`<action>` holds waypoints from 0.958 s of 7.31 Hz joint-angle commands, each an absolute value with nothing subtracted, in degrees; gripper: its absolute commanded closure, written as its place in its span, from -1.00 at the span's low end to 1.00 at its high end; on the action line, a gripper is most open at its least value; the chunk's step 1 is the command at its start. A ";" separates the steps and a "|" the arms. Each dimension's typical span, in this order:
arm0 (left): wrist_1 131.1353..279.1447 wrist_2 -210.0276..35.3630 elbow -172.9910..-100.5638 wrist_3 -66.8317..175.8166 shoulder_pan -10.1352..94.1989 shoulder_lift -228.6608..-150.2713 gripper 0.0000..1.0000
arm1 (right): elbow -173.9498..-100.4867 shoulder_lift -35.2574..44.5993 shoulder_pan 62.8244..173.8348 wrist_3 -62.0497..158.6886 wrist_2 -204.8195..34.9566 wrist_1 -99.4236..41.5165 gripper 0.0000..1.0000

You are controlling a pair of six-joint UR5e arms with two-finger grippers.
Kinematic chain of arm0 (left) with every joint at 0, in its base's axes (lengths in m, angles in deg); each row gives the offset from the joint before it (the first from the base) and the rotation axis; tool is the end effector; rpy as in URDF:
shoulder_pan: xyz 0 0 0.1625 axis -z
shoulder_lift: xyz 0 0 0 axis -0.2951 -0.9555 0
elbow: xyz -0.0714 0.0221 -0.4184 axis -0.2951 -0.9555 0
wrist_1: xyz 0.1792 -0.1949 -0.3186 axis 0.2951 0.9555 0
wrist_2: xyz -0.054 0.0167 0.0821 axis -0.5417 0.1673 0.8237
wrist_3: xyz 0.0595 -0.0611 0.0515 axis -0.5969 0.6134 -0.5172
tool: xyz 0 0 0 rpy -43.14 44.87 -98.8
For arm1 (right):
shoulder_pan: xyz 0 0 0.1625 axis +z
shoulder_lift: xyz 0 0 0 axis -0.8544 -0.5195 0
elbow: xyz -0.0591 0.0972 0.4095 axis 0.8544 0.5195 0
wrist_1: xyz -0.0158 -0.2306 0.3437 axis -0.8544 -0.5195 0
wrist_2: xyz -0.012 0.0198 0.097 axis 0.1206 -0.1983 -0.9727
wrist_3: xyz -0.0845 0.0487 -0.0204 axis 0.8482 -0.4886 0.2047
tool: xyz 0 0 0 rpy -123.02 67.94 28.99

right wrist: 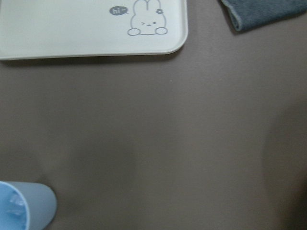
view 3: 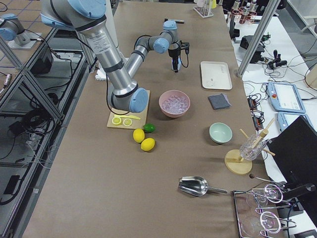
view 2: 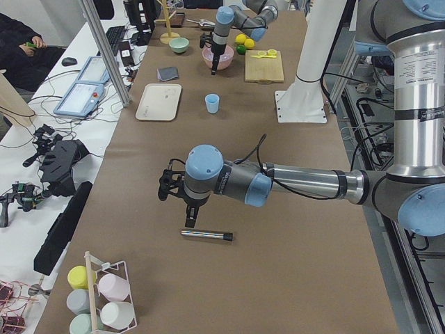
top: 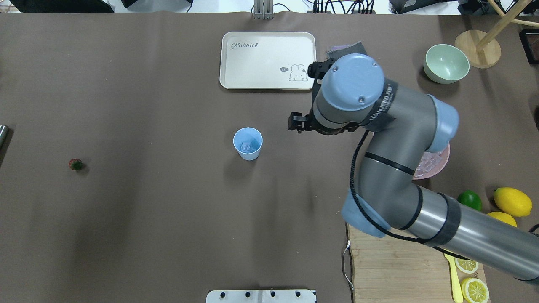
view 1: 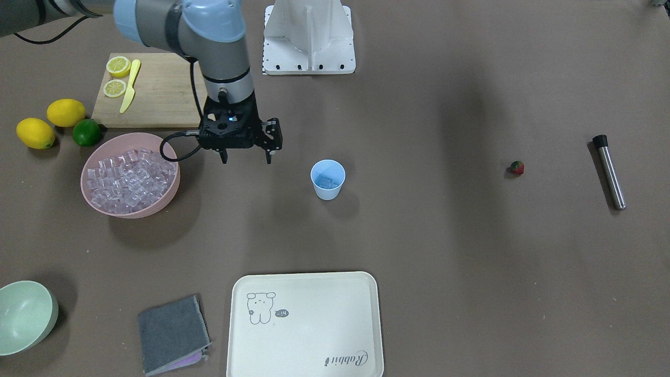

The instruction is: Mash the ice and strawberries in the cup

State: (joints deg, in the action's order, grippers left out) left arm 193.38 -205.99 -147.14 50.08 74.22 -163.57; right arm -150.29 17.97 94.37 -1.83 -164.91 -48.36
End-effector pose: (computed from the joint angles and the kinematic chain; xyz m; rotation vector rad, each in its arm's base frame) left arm -0.0678 -0.4578 0.5773 0.2502 0.8886 -0.0401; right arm -0.4459 -0.4566 0.2210 0.1830 -0.7618 0.1183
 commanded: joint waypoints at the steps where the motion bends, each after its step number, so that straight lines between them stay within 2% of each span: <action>1: 193.36 -206.60 -146.97 50.13 74.86 -163.54 -0.96 | -156.51 6.59 99.20 3.97 -169.04 -47.92 -0.84; 3: 193.45 -206.60 -147.06 50.05 74.94 -163.46 -0.96 | -157.87 0.77 99.30 6.01 -168.53 -43.82 -0.84; 5: 193.45 -206.60 -147.49 50.05 74.95 -163.28 -0.96 | -156.03 -9.41 99.39 6.55 -169.22 -26.20 -0.84; 7: 193.45 -206.60 -147.59 50.05 75.21 -163.19 -0.96 | -155.85 -10.68 99.48 6.55 -168.70 -25.60 -0.80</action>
State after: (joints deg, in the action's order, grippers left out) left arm 193.45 -206.60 -147.51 50.05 75.12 -163.26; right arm -156.11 -9.04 99.42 6.48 -168.98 -27.25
